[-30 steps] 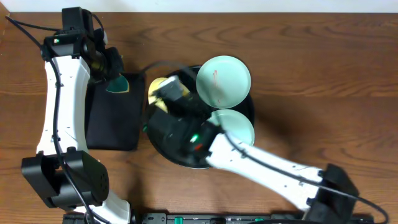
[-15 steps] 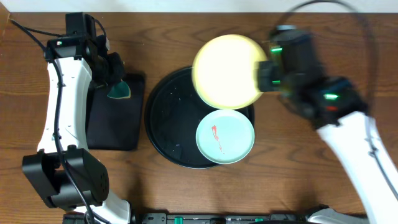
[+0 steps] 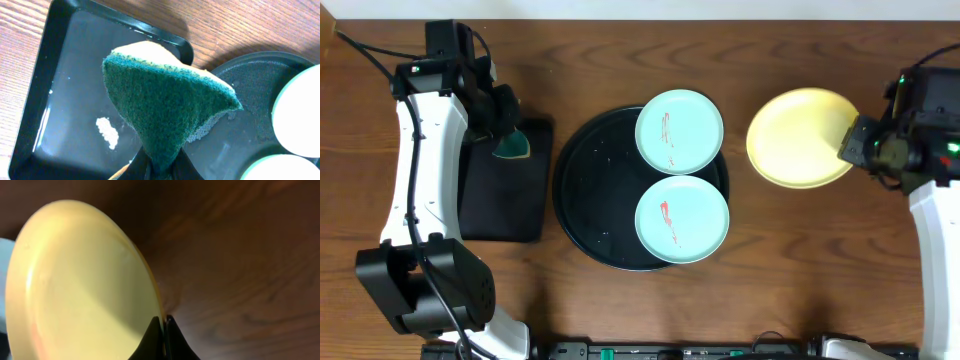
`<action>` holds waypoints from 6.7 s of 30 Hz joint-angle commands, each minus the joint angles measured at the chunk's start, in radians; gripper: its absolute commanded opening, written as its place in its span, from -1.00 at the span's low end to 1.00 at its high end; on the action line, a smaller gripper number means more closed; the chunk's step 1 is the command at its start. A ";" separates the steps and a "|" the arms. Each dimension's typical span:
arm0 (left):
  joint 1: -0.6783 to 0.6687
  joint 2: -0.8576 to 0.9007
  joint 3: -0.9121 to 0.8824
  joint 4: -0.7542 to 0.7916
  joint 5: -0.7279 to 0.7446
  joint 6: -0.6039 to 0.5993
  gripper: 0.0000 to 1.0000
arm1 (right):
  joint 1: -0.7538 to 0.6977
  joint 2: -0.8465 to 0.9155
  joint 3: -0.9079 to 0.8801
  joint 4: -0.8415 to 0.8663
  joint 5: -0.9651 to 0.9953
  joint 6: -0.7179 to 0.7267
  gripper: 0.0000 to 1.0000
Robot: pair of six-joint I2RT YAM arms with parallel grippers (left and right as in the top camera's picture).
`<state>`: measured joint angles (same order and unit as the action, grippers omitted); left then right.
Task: Clean dirty plates on tray and stack at the side
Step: 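Place the yellow plate on the table right of the tray, then move right gripper to grip the lower light-green plate rim, then scrub the light-green plate with the sponge in left gripper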
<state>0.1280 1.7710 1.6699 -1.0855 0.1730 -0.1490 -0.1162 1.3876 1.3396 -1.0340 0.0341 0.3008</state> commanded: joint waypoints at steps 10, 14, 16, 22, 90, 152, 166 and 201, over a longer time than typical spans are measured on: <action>-0.001 0.002 -0.003 -0.002 -0.013 0.014 -0.85 | -0.047 0.017 -0.467 0.491 -0.091 -0.164 -0.98; -0.001 0.002 -0.003 -0.001 -0.013 0.014 -0.85 | -0.051 0.042 -0.521 0.573 -0.091 -0.164 -0.98; -0.001 0.002 -0.003 -0.001 -0.013 0.014 -0.85 | -0.052 0.060 -0.528 0.593 -0.084 -0.169 -0.98; -0.001 0.002 -0.003 -0.001 -0.013 0.014 -0.85 | -0.054 0.126 -0.528 0.651 -0.090 -0.172 -0.98; -0.088 0.006 -0.020 -0.018 -0.005 0.018 -0.85 | 0.668 0.441 -0.310 0.598 -0.365 0.252 -0.70; -0.519 0.006 -0.660 0.626 0.245 -0.173 -0.85 | 0.674 0.447 -0.310 0.604 -0.293 0.282 -0.98; -0.500 -0.009 -0.640 0.559 0.041 -0.159 -0.85 | 0.674 0.447 -0.310 0.600 -0.293 0.278 -0.98; -0.514 -0.008 -0.607 0.567 -0.010 -0.215 -0.85 | 0.673 0.447 -0.310 0.597 -0.285 0.278 -0.98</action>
<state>-0.4408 1.7523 1.0424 -0.5564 0.1844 -0.3492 0.5594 1.8320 1.0203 -0.4305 -0.2905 0.5667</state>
